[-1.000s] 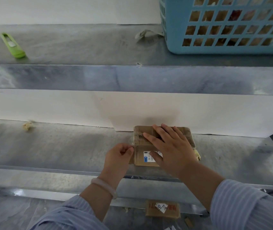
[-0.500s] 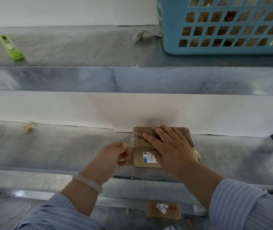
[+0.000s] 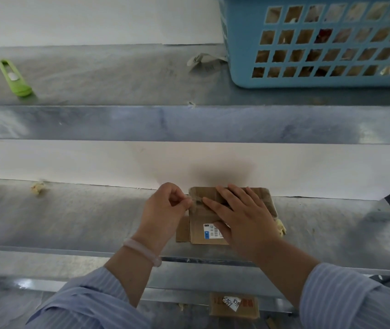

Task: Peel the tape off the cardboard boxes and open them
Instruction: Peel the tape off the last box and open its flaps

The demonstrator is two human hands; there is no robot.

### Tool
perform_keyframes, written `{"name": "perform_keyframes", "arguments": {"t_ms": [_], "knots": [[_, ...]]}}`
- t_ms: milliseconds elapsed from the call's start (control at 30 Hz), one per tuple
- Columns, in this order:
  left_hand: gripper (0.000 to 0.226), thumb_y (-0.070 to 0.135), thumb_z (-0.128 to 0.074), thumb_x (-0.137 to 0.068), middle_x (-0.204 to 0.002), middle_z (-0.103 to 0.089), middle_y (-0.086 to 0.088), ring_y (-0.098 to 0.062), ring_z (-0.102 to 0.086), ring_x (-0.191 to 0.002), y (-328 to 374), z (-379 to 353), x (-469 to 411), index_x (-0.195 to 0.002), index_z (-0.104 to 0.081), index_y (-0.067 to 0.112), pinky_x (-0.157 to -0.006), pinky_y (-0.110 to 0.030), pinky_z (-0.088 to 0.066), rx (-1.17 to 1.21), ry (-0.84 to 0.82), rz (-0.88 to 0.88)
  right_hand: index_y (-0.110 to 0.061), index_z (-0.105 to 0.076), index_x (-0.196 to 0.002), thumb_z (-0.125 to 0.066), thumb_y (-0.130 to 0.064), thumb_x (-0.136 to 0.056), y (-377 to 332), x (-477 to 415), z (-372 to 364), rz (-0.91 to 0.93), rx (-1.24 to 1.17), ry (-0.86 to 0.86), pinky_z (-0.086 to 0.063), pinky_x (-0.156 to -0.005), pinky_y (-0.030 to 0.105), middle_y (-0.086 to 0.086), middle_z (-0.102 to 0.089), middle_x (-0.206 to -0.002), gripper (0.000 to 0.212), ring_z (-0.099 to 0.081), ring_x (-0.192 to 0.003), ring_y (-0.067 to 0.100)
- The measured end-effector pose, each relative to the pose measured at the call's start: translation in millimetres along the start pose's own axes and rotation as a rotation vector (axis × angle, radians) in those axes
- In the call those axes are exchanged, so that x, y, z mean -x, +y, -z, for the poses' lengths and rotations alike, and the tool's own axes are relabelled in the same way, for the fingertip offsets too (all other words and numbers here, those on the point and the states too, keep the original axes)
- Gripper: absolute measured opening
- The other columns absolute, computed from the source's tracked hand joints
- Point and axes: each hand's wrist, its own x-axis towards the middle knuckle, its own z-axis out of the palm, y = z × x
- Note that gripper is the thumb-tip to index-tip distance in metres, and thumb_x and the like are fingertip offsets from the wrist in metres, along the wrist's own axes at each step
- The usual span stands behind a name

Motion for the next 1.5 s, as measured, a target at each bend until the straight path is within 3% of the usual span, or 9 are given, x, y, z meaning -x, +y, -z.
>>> {"name": "perform_keyframes", "arguments": {"t_ms": [100,233,367,433,533,633,867,1333,1500], "knots": [[0.021,0.018,-0.074,-0.082,-0.071,-0.067,0.010,0.000,-0.059,-0.066,-3,0,-1,-0.086,-0.054,0.026,-0.061,-0.015,-0.047,-0.120,0.019,-0.158,-0.040,-0.045,-0.141,-0.042,-0.047,-0.092,-1,2,0,-0.001,-0.005,0.012,-0.035,-0.112,0.050,0.001,-0.049,-0.144,0.049,-0.045,-0.133,0.029],[0.004,0.019,-0.070,-0.086,-0.078,-0.065,0.012,-0.002,-0.055,-0.071,-15,4,-4,-0.085,-0.074,0.021,-0.067,-0.024,-0.050,-0.376,-0.025,-0.512,-0.040,-0.046,-0.140,-0.045,-0.047,-0.093,-1,3,1,0.004,-0.005,0.028,-0.034,-0.112,0.049,0.001,-0.050,-0.143,0.048,-0.045,-0.133,0.028],[0.015,0.022,-0.063,-0.091,-0.104,-0.068,0.003,-0.011,-0.068,-0.084,-12,12,-8,-0.105,-0.068,0.024,-0.074,-0.031,-0.058,0.121,-0.068,-0.018,-0.042,-0.045,-0.140,-0.046,-0.047,-0.094,-4,11,1,0.025,-0.015,0.073,-0.035,-0.112,0.051,0.000,-0.049,-0.144,0.047,-0.045,-0.133,0.026],[0.032,0.027,-0.059,-0.094,-0.119,-0.061,0.001,-0.016,-0.065,-0.100,-12,9,-12,-0.124,-0.061,0.019,-0.083,-0.034,-0.057,0.168,-0.159,0.168,-0.042,-0.046,-0.140,-0.049,-0.045,-0.094,-7,19,1,0.030,-0.015,0.104,-0.034,-0.111,0.052,0.000,-0.048,-0.145,0.046,-0.044,-0.133,0.026],[0.024,0.039,-0.048,-0.098,-0.107,-0.068,0.004,-0.014,-0.062,-0.106,-12,-1,-8,-0.107,-0.068,0.030,-0.095,-0.039,-0.051,0.103,-0.335,0.240,-0.042,-0.048,-0.139,-0.054,-0.044,-0.093,-10,24,0,0.024,-0.018,0.127,-0.034,-0.110,0.053,0.000,-0.048,-0.145,0.047,-0.044,-0.134,0.027],[0.026,0.033,-0.050,-0.097,-0.101,-0.070,-0.006,-0.021,-0.063,-0.102,-7,-3,-9,-0.097,-0.071,0.019,-0.097,-0.046,-0.050,0.219,-0.348,0.358,-0.042,-0.048,-0.140,-0.053,-0.044,-0.093,-10,25,0,0.038,-0.028,0.131,-0.033,-0.111,0.052,0.000,-0.047,-0.147,0.047,-0.043,-0.135,0.027],[0.026,0.016,-0.052,-0.094,-0.098,-0.068,-0.021,-0.027,-0.063,-0.094,-9,2,-23,-0.095,-0.073,0.002,-0.096,-0.048,-0.048,0.337,-0.419,0.422,-0.044,-0.046,-0.140,-0.049,-0.044,-0.094,-7,27,4,0.074,-0.059,0.132,-0.029,-0.114,0.050,-0.001,-0.048,-0.146,0.046,-0.043,-0.135,0.025],[0.007,0.005,-0.070,-0.083,-0.098,-0.071,-0.015,-0.021,-0.068,-0.095,0,13,-51,-0.090,-0.070,0.003,-0.084,-0.034,-0.058,-0.114,-0.683,0.326,-0.045,-0.049,-0.138,-0.052,-0.046,-0.090,-4,26,7,0.105,-0.085,0.082,-0.030,-0.114,0.050,-0.004,-0.047,-0.147,0.047,-0.040,-0.137,0.024],[0.010,0.005,-0.058,-0.091,-0.092,-0.067,-0.009,-0.014,-0.065,-0.085,-3,10,-47,-0.088,-0.066,0.009,-0.073,-0.024,-0.058,-0.166,-0.720,0.324,-0.046,-0.049,-0.137,-0.055,-0.047,-0.087,-1,22,11,0.127,-0.091,0.066,-0.030,-0.114,0.048,-0.005,-0.048,-0.145,0.051,-0.040,-0.137,0.022]]}}
